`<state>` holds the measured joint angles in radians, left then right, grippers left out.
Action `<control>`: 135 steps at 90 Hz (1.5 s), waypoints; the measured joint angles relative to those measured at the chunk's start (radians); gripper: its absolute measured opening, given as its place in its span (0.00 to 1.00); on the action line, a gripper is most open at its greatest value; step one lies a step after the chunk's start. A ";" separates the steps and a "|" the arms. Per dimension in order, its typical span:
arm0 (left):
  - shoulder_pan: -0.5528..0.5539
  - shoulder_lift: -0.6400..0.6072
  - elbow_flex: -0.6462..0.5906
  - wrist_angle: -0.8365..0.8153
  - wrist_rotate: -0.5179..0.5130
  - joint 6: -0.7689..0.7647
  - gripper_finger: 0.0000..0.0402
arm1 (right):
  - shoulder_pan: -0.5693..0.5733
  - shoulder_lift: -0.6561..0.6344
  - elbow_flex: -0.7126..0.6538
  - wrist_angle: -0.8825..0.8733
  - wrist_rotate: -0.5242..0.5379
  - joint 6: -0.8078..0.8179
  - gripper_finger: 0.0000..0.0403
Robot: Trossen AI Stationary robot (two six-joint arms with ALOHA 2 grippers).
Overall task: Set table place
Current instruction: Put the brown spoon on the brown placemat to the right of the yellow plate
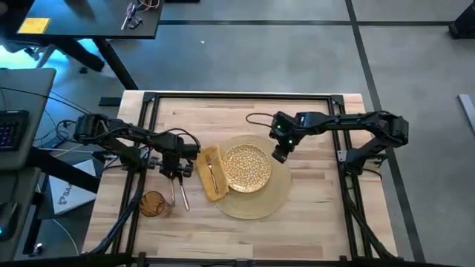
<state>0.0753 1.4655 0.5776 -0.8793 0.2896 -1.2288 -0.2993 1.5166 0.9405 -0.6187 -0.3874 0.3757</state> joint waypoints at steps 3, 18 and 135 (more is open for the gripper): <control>0.000 0.000 0.004 -0.004 -0.006 0.015 0.02 | 0.000 0.000 0.010 -0.001 -0.002 0.012 0.00; -0.001 -0.039 0.062 -0.080 -0.124 0.049 0.00 | 0.000 -0.006 0.083 -0.037 -0.009 0.008 0.00; -0.046 0.127 0.833 0.325 -0.720 0.756 0.00 | -0.011 -0.024 0.284 0.469 0.093 -0.091 0.45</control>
<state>0.0293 1.5925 1.4102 -0.5539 -0.4299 -0.4725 -0.3105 1.4921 1.2243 -0.1499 -0.2941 0.2850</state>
